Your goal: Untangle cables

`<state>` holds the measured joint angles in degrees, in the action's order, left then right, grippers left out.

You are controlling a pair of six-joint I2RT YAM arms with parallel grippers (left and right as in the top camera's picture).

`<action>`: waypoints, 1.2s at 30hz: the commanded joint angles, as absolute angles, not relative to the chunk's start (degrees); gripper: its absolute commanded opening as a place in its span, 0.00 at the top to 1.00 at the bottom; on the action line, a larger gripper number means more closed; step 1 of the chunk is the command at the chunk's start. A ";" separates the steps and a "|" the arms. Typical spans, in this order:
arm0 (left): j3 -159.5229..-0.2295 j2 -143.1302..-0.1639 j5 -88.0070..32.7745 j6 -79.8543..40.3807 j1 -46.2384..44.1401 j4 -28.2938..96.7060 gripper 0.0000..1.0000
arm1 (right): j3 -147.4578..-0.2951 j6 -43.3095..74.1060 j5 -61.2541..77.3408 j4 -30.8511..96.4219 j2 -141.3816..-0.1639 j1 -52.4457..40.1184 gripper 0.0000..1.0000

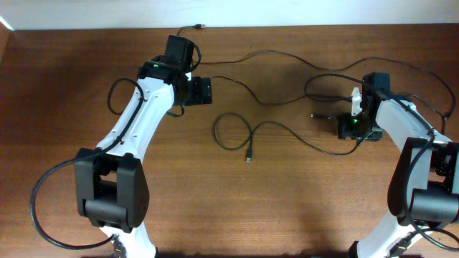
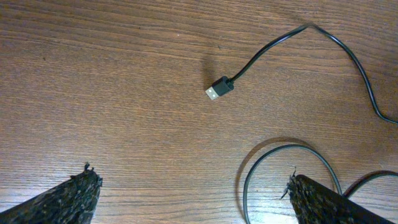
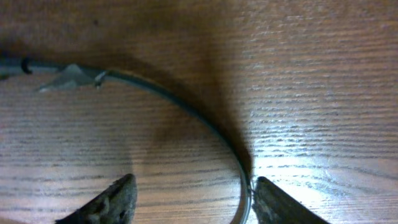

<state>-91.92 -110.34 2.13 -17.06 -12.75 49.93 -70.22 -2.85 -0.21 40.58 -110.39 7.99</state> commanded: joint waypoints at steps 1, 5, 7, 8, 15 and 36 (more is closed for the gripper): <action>-91.98 -109.69 2.76 -16.19 -12.64 49.82 0.01 | -68.86 -2.63 -3.55 38.92 -111.13 7.88 0.33; -91.98 -109.69 2.76 -16.19 -12.64 49.82 0.01 | -66.65 -2.90 -3.51 36.82 -111.13 7.88 0.31; -91.98 -109.69 2.76 -16.19 -12.64 49.82 0.01 | -65.06 -3.03 -3.51 34.96 -111.13 7.88 0.34; -91.98 -109.69 2.76 -16.19 -12.64 49.82 0.01 | -64.23 -3.03 -3.51 34.11 -111.13 7.88 0.39; -91.98 -109.69 2.76 -16.19 -12.64 49.82 0.01 | -60.95 -3.01 -3.29 32.60 -111.13 7.88 0.82; -91.98 -109.69 2.76 -16.19 -12.64 49.82 0.01 | -59.94 22.15 -3.49 54.00 -111.13 9.87 0.96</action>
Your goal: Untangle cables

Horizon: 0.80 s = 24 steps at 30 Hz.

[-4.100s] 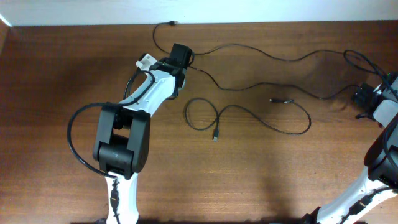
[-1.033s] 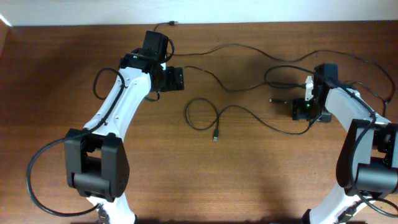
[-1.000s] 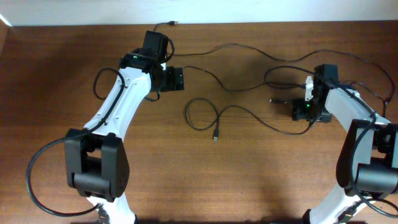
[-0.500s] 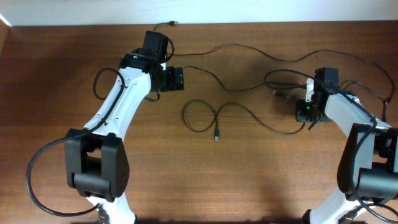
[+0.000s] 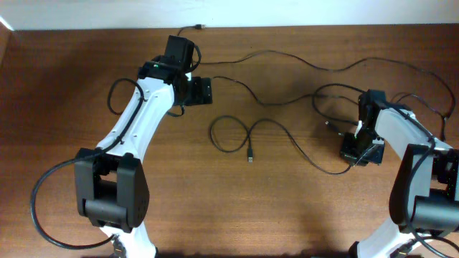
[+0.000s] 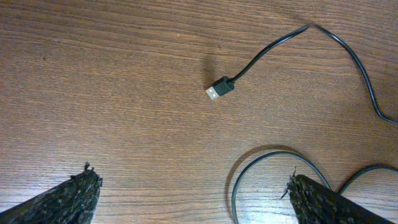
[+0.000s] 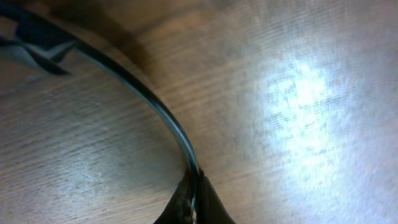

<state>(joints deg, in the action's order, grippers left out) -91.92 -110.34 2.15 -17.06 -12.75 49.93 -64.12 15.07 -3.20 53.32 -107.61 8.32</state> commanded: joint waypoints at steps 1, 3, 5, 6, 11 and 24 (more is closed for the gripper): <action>-91.98 -109.69 2.76 -16.19 -12.64 49.82 0.01 | -59.13 23.90 -3.40 53.12 -111.13 10.87 0.96; -91.98 -109.69 2.76 -16.19 -12.60 49.82 0.01 | -57.39 24.51 -2.20 50.48 -111.13 13.06 0.96; -91.98 -109.69 2.76 -16.19 -12.62 49.82 0.01 | -54.89 24.51 0.78 47.00 -111.13 16.14 0.96; -91.98 -109.69 2.76 -16.19 -12.60 49.82 0.01 | -53.58 24.51 2.42 45.23 -111.13 17.80 0.96; -91.98 -109.69 2.76 -16.19 -12.60 49.82 0.01 | -49.39 24.49 4.51 39.81 -111.11 27.55 0.96; -91.98 -109.69 2.76 -16.19 -12.60 49.82 0.01 | -49.39 24.56 5.76 40.05 -111.11 44.16 0.96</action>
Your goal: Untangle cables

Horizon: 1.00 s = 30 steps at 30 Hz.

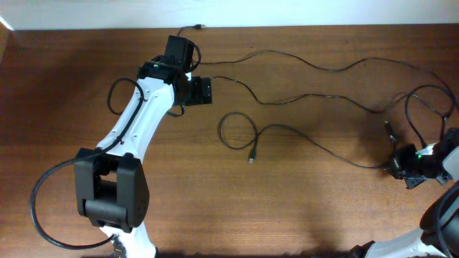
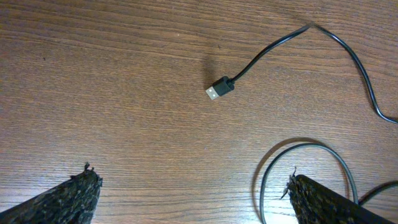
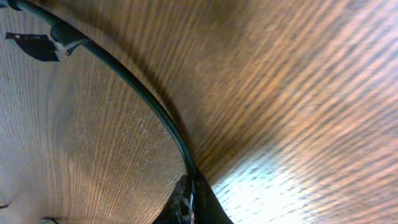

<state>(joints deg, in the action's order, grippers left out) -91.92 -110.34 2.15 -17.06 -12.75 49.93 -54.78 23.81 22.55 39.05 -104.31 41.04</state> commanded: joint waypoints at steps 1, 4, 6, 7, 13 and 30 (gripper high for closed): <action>-91.98 -109.69 2.76 -16.19 -12.60 49.82 0.01 | -49.39 24.97 6.31 40.12 -111.11 44.71 0.96; -91.98 -109.69 2.76 -16.19 -12.60 49.82 0.01 | -49.39 27.59 9.15 39.86 -111.11 46.63 0.96; -91.98 -109.69 2.76 -16.19 -12.60 49.82 0.01 | -49.39 28.47 9.28 39.42 -111.11 46.94 0.96; -91.98 -109.69 2.76 -16.19 -12.60 49.82 0.01 | -49.39 29.10 9.30 38.94 -111.11 46.98 0.96; -91.98 -109.69 2.76 -16.19 -12.60 49.82 0.01 | -49.71 30.02 10.52 35.46 -109.47 46.96 0.96; -91.98 -109.69 2.76 -16.19 -12.60 49.82 0.01 | -49.71 17.08 8.88 35.00 -83.40 42.70 0.90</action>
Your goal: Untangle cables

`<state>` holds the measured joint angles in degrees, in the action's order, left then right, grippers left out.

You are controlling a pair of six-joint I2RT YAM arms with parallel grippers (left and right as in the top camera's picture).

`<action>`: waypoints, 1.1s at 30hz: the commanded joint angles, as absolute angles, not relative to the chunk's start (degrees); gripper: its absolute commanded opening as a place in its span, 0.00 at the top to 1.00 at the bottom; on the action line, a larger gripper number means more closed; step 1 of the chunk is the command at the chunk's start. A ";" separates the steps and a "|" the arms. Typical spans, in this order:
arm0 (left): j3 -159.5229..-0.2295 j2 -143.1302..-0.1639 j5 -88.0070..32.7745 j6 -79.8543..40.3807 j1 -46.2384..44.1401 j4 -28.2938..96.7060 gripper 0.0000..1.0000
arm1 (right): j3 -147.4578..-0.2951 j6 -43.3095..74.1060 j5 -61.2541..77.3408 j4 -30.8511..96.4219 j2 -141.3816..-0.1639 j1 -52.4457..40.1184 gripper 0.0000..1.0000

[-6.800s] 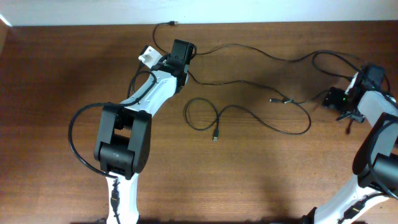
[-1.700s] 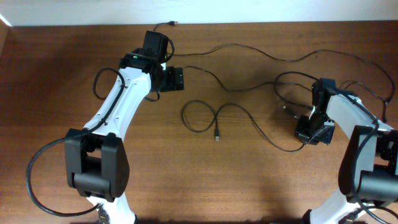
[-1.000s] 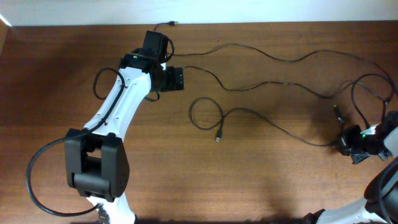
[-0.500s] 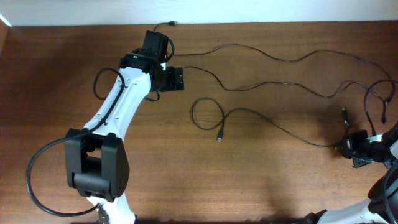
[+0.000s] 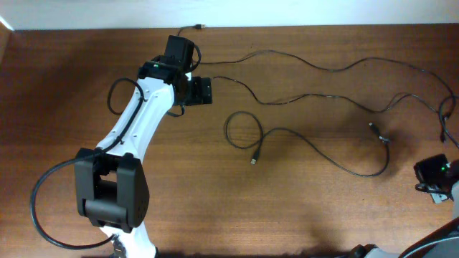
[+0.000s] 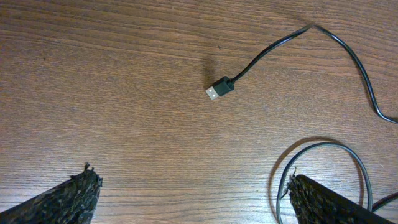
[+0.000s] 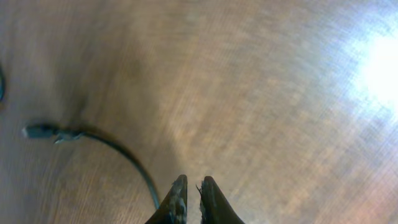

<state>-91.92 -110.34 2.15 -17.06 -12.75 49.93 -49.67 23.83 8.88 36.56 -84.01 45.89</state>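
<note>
Several thin black cables lie across the wooden table [image 5: 72, 143]. One has a loop [image 5: 242, 130] and a USB plug [image 5: 254, 160] mid-table; its other end [image 5: 374, 128] lies at the right. My left gripper [image 5: 201, 91] hangs open at the back left above a USB plug [image 6: 219, 89]; the loop [image 6: 323, 177] runs beside its right finger [image 6: 323, 202]. My right gripper [image 5: 432, 173] is at the far right, raised. Its fingers [image 7: 177, 199] stand a narrow gap apart with nothing between them, and a cable [image 7: 140, 171] lies to their left.
Two longer cables [image 5: 337, 68] snake along the back of the table from near the left arm to the right edge. A white wall borders the table's far edge [image 5: 287, 27].
My right gripper has let go of the cable and moved further right, off the cable. The cable's right end now lies loose on the table. The loop shifted slightly right.
My right gripper stood open over a cable at the right, then shut on it. It then held the cable further right, with the strands spread apart there. Now the cable is released. My left gripper stayed open and still throughout.
</note>
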 commanded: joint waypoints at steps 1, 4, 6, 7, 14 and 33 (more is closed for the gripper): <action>-91.98 -109.69 2.76 -16.19 -12.60 49.82 0.01 | -49.71 12.86 8.86 33.67 -83.40 39.75 0.87; -91.98 -109.69 2.76 -16.19 -12.60 49.82 0.01 | -49.71 6.63 8.84 30.57 -83.48 32.05 0.75; -91.98 -109.69 2.76 -16.19 -12.62 49.82 0.01 | -49.71 4.47 8.10 27.49 -84.07 25.76 0.73; -91.98 -109.69 2.76 -16.19 -12.60 49.82 0.01 | -49.71 4.49 6.72 25.80 -84.68 22.79 0.73; -91.98 -109.69 2.76 -16.19 -12.60 49.82 0.01 | -49.71 6.44 4.23 19.55 -93.47 16.14 0.78; -91.98 -109.69 2.76 -16.19 -12.60 49.82 0.01 | -49.71 13.50 -4.84 14.15 -106.28 26.79 0.83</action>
<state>-91.92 -110.34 2.15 -17.04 -12.75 49.93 -51.79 11.07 -2.17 11.00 -103.13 21.89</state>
